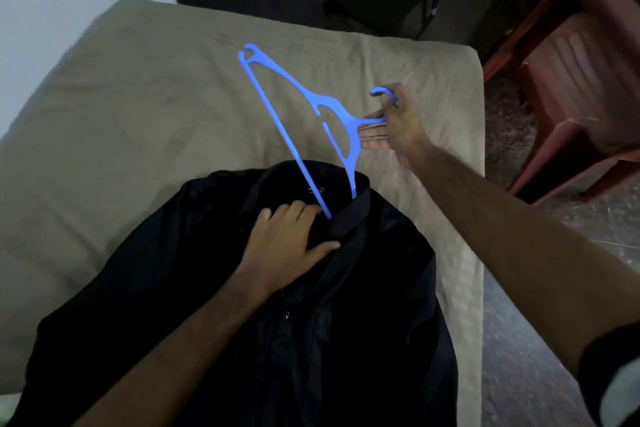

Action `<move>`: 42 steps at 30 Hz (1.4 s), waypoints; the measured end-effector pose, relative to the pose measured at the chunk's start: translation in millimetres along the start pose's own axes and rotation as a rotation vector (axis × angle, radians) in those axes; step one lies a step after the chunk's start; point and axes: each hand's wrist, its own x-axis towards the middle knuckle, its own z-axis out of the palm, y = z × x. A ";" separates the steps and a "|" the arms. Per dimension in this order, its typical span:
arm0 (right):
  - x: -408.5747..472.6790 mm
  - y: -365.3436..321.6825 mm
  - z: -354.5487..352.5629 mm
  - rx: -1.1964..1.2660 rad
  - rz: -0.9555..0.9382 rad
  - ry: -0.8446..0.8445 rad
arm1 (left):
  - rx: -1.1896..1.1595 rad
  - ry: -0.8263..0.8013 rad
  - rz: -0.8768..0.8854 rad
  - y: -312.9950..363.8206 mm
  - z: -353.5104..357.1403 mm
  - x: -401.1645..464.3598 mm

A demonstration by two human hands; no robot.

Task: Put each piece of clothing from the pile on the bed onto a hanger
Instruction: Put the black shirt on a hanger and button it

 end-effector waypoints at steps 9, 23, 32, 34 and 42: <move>5.4 -17.8 18.9 -0.180 -0.049 -0.203 | -0.887 0.249 -0.361 26.2 -3.8 16.3; -11.0 -8.9 1.3 -0.463 -0.273 -0.260 | -0.201 0.526 0.027 2.0 -44.2 -50.3; -22.3 -20.6 29.0 -0.578 -0.368 -0.110 | -0.149 -0.117 -0.495 -38.5 5.5 1.7; -24.5 -26.2 29.4 -0.615 -0.409 -0.125 | -0.153 -0.049 -0.479 -42.0 9.4 10.8; -41.0 -26.7 3.9 -0.764 -0.596 0.013 | -1.091 -0.100 -0.598 -125.5 -2.2 6.9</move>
